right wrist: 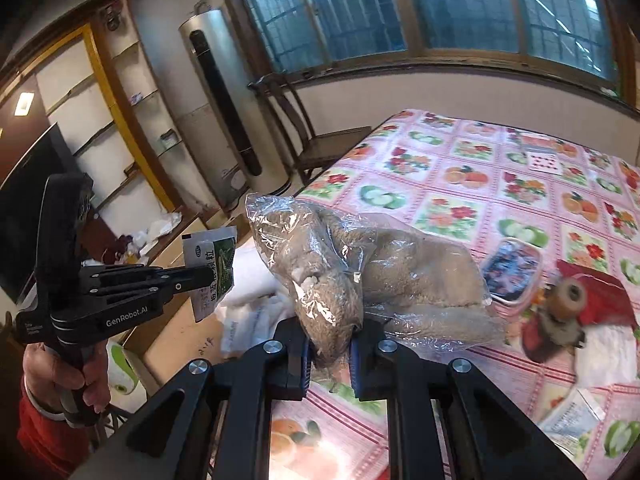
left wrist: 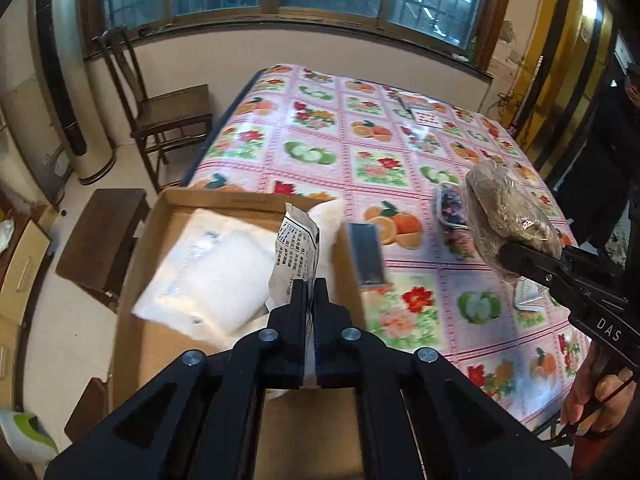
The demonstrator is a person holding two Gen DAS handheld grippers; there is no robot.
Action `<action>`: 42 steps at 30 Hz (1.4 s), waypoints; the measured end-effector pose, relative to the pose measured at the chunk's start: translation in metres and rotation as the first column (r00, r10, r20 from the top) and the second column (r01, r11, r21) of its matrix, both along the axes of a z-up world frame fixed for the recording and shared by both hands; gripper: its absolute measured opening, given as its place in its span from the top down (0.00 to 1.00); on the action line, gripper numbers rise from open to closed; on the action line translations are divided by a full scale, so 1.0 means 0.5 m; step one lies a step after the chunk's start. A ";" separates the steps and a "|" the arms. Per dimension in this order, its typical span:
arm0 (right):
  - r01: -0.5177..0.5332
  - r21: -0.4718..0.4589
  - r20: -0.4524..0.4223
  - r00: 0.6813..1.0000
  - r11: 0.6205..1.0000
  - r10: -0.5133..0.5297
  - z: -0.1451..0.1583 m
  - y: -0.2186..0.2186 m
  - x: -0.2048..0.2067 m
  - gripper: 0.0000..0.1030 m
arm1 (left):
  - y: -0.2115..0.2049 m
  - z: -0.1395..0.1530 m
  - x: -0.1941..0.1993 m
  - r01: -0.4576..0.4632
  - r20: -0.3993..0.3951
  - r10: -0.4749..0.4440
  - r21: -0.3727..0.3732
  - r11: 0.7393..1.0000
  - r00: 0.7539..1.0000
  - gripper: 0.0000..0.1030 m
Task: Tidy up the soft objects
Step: 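Carry bag and sachet into the cardboard box and open both tools, then move both open tools back toward the table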
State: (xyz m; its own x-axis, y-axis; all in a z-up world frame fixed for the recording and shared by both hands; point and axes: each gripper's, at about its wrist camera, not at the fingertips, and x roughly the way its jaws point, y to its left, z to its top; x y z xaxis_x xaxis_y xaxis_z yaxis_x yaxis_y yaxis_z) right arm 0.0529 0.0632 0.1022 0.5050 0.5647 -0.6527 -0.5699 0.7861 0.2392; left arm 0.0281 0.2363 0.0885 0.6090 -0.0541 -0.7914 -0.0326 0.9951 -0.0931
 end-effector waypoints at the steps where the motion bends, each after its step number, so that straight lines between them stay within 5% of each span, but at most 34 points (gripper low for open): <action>1: -0.022 -0.012 0.000 1.000 1.000 0.022 -0.010 0.040 0.000 0.86 | 0.021 -0.009 -0.006 -0.022 -0.008 0.022 0.007 1.000 1.000 0.99; 10: -0.169 -0.168 -0.019 0.986 0.971 0.168 -0.129 0.300 -0.006 0.85 | 0.107 -0.082 -0.037 -0.117 -0.048 0.120 0.053 0.992 0.992 0.98; 13: -0.206 -0.165 -0.073 0.978 0.964 0.197 -0.162 0.313 -0.011 0.75 | 0.120 -0.093 -0.043 -0.127 -0.057 0.129 0.026 0.992 0.990 0.85; 16: -0.214 -0.130 -0.087 0.975 0.968 0.203 -0.165 0.295 -0.020 0.54 | 0.134 -0.087 -0.054 -0.155 -0.045 0.155 -0.005 0.988 0.987 0.52; 20: -0.222 -0.101 -0.080 0.973 0.970 0.215 -0.151 0.264 -0.032 0.46 | 0.143 -0.062 -0.073 -0.181 0.000 0.181 -0.010 0.983 0.983 0.49; 23: -0.254 -0.059 -0.088 0.965 0.965 0.249 -0.138 0.240 -0.040 0.43 | 0.145 -0.041 -0.086 -0.197 0.026 0.198 -0.014 0.980 0.980 0.37; 33: -0.170 0.089 -0.065 0.982 0.981 0.176 -0.095 0.103 -0.068 0.43 | 0.088 0.004 -0.090 -0.174 0.067 0.178 -0.066 0.983 0.982 0.37; 37: -0.074 0.064 -0.046 0.996 0.995 0.077 -0.085 -0.022 -0.064 0.30 | 0.007 0.017 -0.071 -0.094 0.078 0.099 -0.060 0.994 0.992 0.36; 42: 0.101 0.002 -0.061 0.993 0.995 -0.101 -0.084 -0.205 -0.035 0.30 | -0.090 0.011 -0.027 -0.021 0.057 0.026 -0.087 0.996 0.998 0.36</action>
State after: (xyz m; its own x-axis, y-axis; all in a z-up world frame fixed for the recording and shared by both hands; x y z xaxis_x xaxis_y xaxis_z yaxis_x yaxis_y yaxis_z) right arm 0.0352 -0.0392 0.0602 0.5192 0.5166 -0.6809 -0.4722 0.8374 0.2753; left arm 0.0148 0.1914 0.0940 0.6557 -0.1062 -0.7475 -0.0476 0.9823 -0.1813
